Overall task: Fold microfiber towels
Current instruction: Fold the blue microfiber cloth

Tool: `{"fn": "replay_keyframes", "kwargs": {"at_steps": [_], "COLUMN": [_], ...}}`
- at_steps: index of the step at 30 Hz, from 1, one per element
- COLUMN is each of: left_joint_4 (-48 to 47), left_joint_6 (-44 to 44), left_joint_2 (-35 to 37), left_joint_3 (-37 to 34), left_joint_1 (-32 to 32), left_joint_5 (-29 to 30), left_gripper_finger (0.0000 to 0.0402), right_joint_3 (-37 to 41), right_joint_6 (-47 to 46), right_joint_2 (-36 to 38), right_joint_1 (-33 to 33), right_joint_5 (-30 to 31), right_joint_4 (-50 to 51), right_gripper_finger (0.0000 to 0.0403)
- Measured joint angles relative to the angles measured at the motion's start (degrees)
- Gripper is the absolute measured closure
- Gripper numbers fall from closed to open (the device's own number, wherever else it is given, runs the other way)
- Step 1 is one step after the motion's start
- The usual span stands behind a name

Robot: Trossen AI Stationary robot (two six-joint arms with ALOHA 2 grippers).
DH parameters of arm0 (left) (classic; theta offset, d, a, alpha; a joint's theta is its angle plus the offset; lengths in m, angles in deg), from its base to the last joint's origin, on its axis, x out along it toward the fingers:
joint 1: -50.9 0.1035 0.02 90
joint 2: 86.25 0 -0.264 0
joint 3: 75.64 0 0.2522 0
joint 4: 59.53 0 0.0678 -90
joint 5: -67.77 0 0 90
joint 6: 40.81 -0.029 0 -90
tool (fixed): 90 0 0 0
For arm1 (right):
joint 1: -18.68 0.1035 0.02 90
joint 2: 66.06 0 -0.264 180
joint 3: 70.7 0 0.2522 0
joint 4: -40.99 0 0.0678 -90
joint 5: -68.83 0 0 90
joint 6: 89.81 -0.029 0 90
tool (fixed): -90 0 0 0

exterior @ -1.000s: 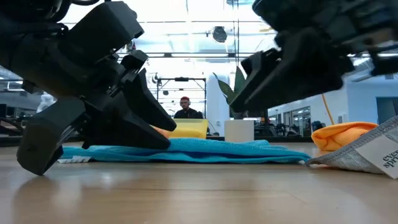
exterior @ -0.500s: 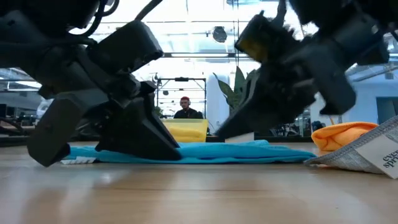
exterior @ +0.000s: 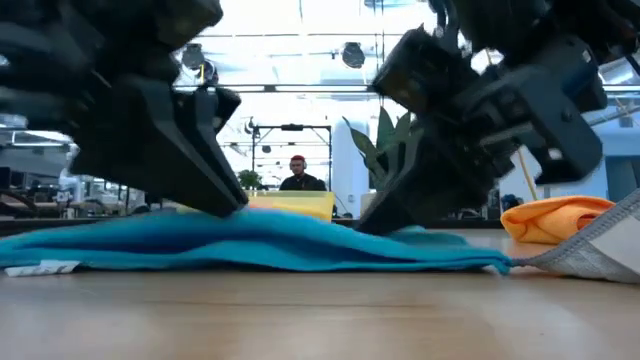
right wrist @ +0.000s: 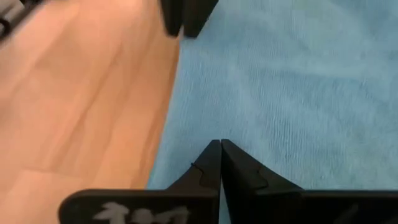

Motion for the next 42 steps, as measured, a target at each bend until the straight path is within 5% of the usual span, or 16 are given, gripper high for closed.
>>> {"fn": "replay_keyframes", "kwargs": {"at_steps": [7, 12, 18, 28, 42], "left_joint_4": [0.4, 0.22, -0.62, 1.85, 4.91], "left_joint_6": [1.26, 3.11, 2.45, 4.85, -1.66], "left_joint_2": [-0.08, -0.13, -0.14, -4.76, -0.66], "left_joint_3": [0.03, 0.08, 0.08, 0.23, 0.1], "left_joint_1": [1.39, 3.31, 5.85, 5.94, 6.45], "left_joint_5": [-1.63, -2.19, -10.01, -13.05, -13.69], "left_gripper_finger": [0.024, 0.0205, 0.0224, 0.0292, 0.0266], "right_joint_3": [0.0, 0.02, 0.32, 3.82, 5.09], "right_joint_6": [-1.4, -1.79, -1.88, -4.01, -5.29], "right_joint_2": [0.24, 0.24, 0.24, 1.74, 7.16], "right_joint_1": [-0.02, -0.02, -0.21, -1.81, -1.76], "right_joint_5": [-0.07, -0.09, -0.12, 3.23, 4.19], "right_joint_4": [0.59, 1.97, 3.38, 4.18, 2.51], "right_gripper_finger": [0.0402, 0.0401, 0.0401, 0.0401, 0.0401]}}
